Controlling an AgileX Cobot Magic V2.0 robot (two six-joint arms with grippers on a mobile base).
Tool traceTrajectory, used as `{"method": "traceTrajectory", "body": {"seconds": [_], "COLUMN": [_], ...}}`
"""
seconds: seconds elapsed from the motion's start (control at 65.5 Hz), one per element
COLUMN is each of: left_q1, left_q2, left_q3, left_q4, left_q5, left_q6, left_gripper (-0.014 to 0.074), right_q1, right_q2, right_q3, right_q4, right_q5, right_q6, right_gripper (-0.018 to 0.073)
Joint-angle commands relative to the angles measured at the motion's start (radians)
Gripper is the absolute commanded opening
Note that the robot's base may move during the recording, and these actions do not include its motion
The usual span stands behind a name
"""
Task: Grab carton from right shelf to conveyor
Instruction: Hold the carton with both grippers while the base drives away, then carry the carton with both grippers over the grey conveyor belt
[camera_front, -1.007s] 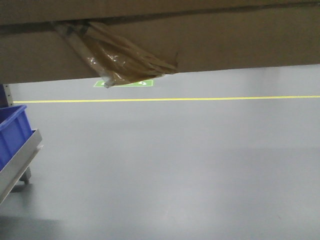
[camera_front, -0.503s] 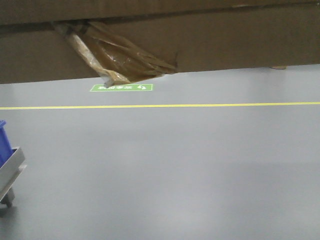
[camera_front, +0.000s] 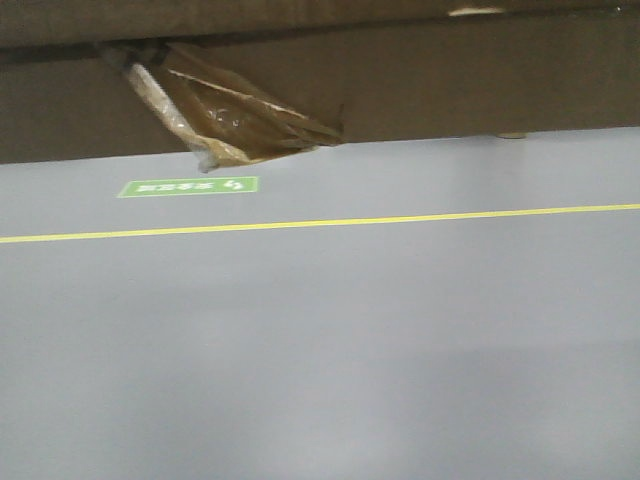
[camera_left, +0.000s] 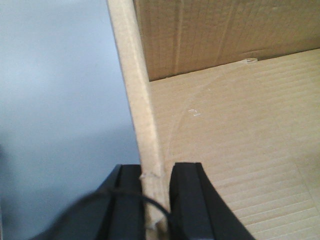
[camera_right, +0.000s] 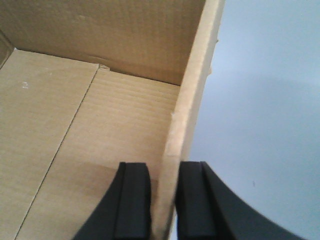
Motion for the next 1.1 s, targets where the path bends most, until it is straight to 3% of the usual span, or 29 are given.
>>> {"method": "traceTrajectory", "body": {"seconds": [0.0, 1.083], "left_q1": [-0.011, -0.011], "left_q2": [-0.012, -0.012], "left_q3": [-0.002, -0.002], "left_q4": [-0.001, 0.011], "left_q5": [-0.033, -0.033], "left_q6": [0.013, 0.013], "left_gripper": [-0.0016, -0.0016], "right_q1": [0.000, 0.000], "right_q2": [-0.010, -0.010], "right_q3": [-0.005, -0.005], "right_q4": [0.011, 0.012], "right_q5": [-0.050, -0.152], "right_q6": [-0.008, -0.008], "right_gripper": [-0.0060, -0.0060]}}
